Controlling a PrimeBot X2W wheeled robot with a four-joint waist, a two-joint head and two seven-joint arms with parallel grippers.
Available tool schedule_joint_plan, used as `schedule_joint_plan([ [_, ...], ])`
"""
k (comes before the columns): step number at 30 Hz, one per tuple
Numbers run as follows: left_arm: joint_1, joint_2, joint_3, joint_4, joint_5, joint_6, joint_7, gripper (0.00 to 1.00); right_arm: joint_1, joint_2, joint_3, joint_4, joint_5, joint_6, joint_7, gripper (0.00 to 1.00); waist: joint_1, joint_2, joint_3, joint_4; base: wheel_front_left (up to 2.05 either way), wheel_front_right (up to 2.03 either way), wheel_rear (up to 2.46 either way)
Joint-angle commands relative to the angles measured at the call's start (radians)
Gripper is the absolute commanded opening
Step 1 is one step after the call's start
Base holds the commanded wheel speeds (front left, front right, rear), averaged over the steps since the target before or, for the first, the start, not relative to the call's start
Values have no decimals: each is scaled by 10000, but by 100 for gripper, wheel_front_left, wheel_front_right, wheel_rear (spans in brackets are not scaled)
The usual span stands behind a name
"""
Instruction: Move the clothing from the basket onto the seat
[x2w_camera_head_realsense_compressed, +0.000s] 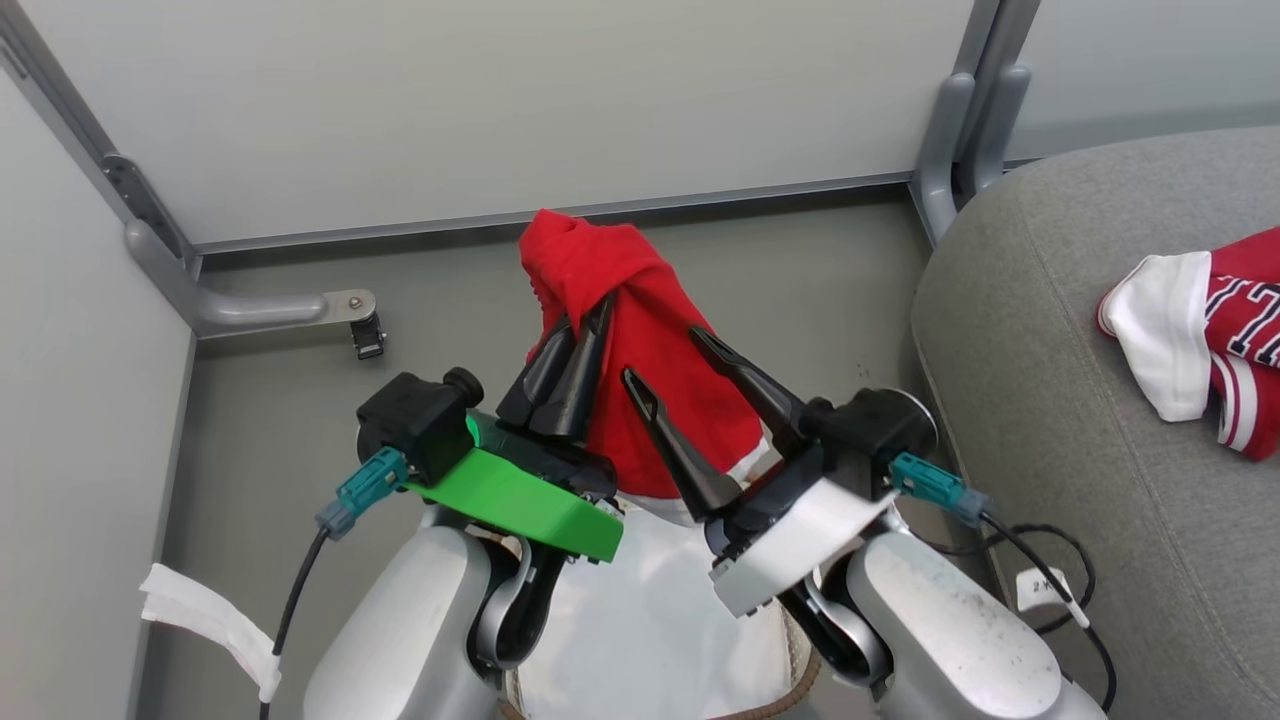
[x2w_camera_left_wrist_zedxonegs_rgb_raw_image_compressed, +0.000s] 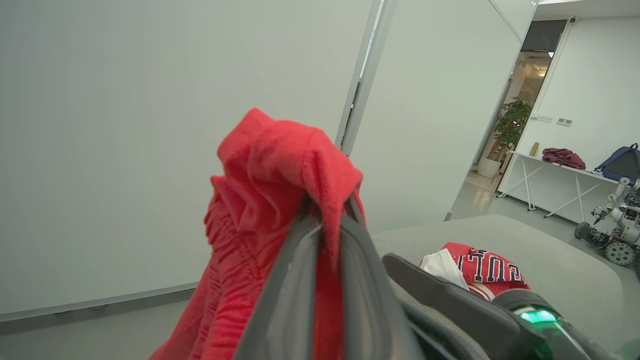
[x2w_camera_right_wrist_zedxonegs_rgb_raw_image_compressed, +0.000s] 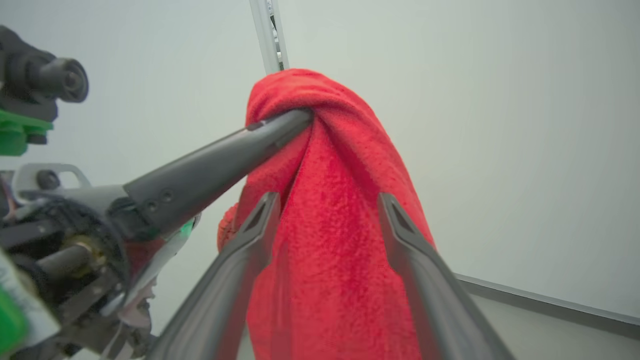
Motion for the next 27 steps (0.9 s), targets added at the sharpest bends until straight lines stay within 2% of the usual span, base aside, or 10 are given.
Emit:
schedule_joint_plan([
  [1, -27, -40, -41, 5, -70, 17, -3, 0, -143, -42, 36, 157, -103, -13, -23, 100, 1, 0, 1, 76, 0, 0, 0],
  [16, -242, -144, -910, 86, -393, 17, -2, 0, -1319, -39, 670, 2108, -61, -14, -23, 100, 1, 0, 30, 374, 0, 0, 0],
  [27, -316, -181, -1253, -8, -809, 17, -2, 0, -1723, -39, 923, 3056, 97, -14, -23, 100, 1, 0, -2, 693, 0, 0, 0],
])
